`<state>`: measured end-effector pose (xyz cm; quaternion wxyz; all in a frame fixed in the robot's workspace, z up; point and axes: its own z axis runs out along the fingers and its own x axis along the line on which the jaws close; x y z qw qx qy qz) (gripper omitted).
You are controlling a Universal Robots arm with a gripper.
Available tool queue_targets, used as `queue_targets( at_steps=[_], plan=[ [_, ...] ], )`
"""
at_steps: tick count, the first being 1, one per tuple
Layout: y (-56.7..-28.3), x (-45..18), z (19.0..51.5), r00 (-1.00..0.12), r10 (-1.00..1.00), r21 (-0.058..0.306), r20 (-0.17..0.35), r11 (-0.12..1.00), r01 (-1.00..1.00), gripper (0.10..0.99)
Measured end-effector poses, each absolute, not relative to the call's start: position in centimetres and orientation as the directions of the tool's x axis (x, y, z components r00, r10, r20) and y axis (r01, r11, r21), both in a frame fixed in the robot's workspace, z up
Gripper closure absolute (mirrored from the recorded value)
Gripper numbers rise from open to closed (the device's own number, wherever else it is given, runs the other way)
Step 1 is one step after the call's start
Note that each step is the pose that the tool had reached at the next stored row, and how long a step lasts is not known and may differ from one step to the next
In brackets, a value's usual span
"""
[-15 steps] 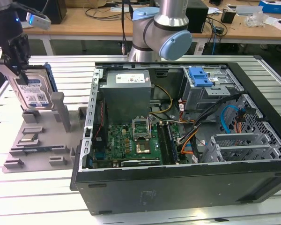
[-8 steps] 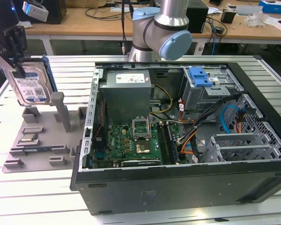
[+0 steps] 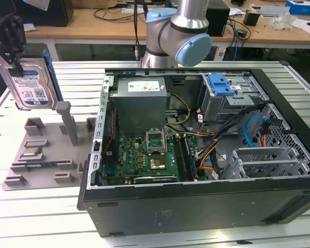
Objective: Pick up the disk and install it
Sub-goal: 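Pick up the disk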
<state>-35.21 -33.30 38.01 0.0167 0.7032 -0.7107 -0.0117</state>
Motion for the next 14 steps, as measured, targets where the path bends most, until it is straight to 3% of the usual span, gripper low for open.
queue_targets(
  at_steps=[14],
  plan=[
    [-33.2, -35.2, 42.0, -0.01, -1.0, 0.04, 0.007, 0.011, -0.999, 0.722]
  ],
)
